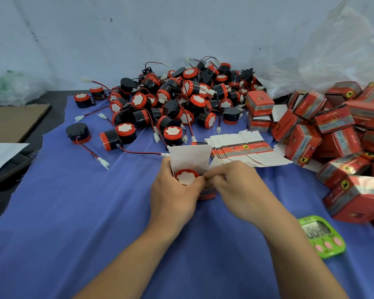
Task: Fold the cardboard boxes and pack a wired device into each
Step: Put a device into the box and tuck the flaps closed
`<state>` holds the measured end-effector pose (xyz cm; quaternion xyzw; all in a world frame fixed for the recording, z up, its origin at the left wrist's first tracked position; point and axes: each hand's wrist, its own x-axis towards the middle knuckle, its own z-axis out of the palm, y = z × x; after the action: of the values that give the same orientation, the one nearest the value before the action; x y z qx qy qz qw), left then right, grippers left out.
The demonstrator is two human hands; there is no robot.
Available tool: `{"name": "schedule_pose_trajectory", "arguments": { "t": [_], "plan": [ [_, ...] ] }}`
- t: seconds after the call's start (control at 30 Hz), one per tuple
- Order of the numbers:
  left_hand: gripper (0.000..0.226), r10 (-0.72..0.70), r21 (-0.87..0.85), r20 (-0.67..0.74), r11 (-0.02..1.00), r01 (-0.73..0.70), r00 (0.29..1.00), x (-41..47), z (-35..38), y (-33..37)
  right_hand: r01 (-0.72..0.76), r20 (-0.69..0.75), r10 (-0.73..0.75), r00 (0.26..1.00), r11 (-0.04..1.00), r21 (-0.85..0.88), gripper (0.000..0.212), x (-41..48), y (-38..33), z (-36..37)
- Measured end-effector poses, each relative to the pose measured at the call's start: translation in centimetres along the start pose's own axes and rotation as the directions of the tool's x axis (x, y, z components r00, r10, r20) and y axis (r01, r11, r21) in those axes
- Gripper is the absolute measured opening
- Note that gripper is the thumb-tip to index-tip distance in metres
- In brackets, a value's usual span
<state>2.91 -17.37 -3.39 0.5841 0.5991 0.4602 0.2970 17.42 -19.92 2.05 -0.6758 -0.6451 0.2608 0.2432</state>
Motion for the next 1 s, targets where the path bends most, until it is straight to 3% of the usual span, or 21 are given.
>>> {"name": "schedule_pose_trajectory", "arguments": {
  "t": [0.1,0.23,0.37,0.43,0.5,0.67,0.77,0.9,1.0],
  "plan": [
    [0.059,-0.010,-0.023,0.004,1.000,0.010,1.000,-0.1,0.0,0.4,0.105,-0.238,-0.036,0.971,0.953,0.283,0.047,0.4,0.0,0.0],
    [0.070,-0.011,-0.012,0.009,1.000,0.011,1.000,-0.2,0.0,0.7,0.116,-0.221,0.049,0.974,0.727,0.677,0.048,0.6,1.1,0.0],
    [0.084,-0.022,0.008,0.012,1.000,0.022,1.000,-0.2,-0.1,0.8,0.113,-0.213,0.058,0.975,0.698,0.707,0.031,0.7,1.2,-0.2],
    [0.088,-0.031,0.018,0.016,0.999,0.030,0.999,-0.2,-0.2,0.9,0.134,-0.238,0.081,0.968,0.635,0.761,0.022,0.8,1.2,-0.6],
    [0.083,-0.031,0.020,0.014,0.999,0.030,0.999,-0.3,-0.3,1.0,0.142,-0.243,0.069,0.968,0.648,0.748,0.016,0.8,1.4,-0.8],
    [0.081,-0.032,0.011,0.025,0.999,0.032,0.999,-0.5,-0.4,1.3,0.183,-0.245,-0.078,0.966,0.879,0.441,0.019,0.5,0.9,-0.1],
    [0.077,-0.038,0.013,0.026,0.999,0.038,0.999,-0.5,-0.4,1.3,0.254,-0.282,-0.149,0.948,0.888,0.384,0.015,0.2,0.1,0.5],
    [0.076,-0.042,0.030,0.017,0.999,0.042,0.999,-0.5,-0.3,1.3,0.264,-0.453,-0.081,0.888,0.896,0.358,0.022,0.4,-0.2,1.2],
    [0.071,-0.038,0.024,0.009,0.999,0.038,0.999,-0.5,-0.3,1.3,0.290,-0.449,-0.131,0.884,0.906,0.307,0.028,0.5,0.2,1.4]
  ]
}}
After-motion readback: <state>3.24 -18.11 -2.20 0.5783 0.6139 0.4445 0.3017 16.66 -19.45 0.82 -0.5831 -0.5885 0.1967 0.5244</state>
